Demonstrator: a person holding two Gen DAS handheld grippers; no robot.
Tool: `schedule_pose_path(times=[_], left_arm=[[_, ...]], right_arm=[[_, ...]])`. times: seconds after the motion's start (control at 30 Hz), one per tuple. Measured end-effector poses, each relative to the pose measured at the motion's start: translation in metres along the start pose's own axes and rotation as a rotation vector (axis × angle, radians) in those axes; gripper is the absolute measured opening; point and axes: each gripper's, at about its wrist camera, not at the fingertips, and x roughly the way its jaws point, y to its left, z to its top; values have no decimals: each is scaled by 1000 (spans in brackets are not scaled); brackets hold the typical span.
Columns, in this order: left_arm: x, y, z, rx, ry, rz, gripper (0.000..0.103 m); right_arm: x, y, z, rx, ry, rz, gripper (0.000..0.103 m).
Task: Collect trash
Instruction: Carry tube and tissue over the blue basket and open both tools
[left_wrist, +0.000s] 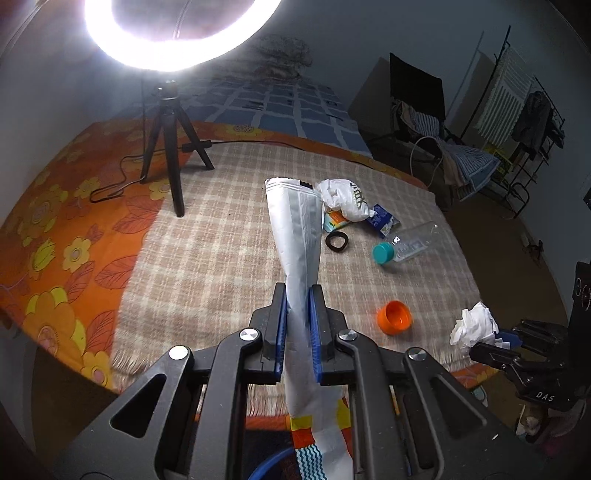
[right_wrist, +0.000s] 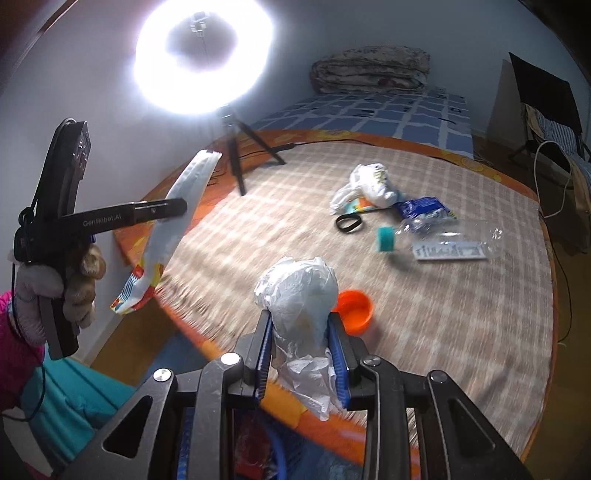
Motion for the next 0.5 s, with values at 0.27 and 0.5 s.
schedule_pose_path(times=[0.27,0.5], left_arm=[[-37,-5,-49,29,23,-25,10],[-57,-12,-98,42,56,-52,10]], right_arm=[[-23,35,-41,-38,9,18,29],[-34,62,-78,-71,26,26,29]])
